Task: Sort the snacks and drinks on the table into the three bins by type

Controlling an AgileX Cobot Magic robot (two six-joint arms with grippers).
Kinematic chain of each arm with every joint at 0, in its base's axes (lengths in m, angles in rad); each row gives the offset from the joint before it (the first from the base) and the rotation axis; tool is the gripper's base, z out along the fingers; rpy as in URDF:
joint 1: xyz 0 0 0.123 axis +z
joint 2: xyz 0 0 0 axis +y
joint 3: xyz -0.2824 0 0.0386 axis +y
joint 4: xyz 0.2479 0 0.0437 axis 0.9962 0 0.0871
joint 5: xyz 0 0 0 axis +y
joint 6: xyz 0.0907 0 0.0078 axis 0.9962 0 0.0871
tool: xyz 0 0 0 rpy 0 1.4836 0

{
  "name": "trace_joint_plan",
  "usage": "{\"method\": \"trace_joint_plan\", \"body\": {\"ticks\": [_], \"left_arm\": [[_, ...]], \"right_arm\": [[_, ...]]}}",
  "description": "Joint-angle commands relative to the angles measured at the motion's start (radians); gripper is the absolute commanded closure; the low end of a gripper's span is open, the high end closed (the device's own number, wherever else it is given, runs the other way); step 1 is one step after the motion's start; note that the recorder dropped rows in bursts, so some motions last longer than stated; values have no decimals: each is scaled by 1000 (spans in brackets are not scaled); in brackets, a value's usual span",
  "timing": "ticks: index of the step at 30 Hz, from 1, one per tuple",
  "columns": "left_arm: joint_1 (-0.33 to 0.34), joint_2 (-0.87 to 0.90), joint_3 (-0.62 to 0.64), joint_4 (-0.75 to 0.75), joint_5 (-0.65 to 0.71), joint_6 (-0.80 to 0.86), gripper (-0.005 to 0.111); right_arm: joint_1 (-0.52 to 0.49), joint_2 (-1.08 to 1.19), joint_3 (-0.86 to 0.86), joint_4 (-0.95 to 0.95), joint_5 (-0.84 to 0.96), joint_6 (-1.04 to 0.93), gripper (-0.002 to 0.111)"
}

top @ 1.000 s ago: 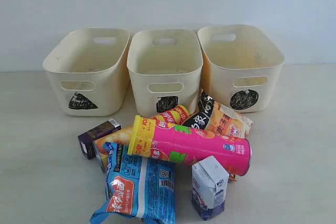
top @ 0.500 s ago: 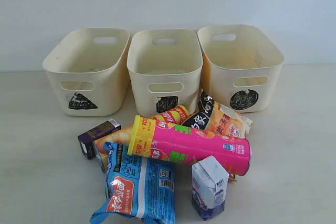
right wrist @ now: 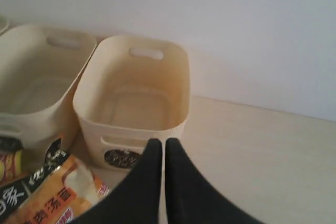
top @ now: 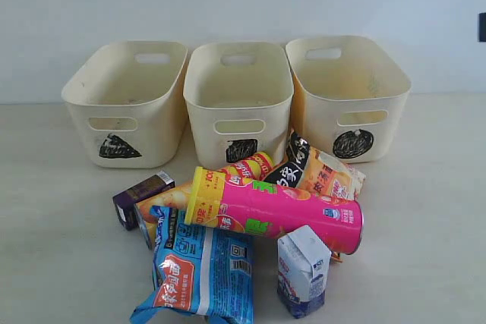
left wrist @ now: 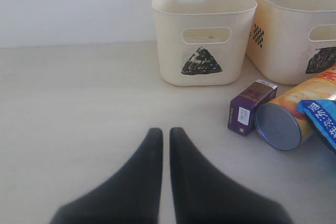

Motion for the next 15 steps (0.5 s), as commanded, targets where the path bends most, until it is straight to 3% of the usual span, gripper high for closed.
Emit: {"method": "trace_joint_plan", "body": {"ticks": [1,11,15], "left_arm": [[3,-3,3,-10,-6,-7,103],[3,-3,3,-10,-6,-7,103],[3,-3,3,-10,-6,-7,103]], "right_arm": [[82,102,-100,-3,127,-103,108],[243,309,-237,14,288,-283,108],[291,399,-281,108,361,-469,108]]}}
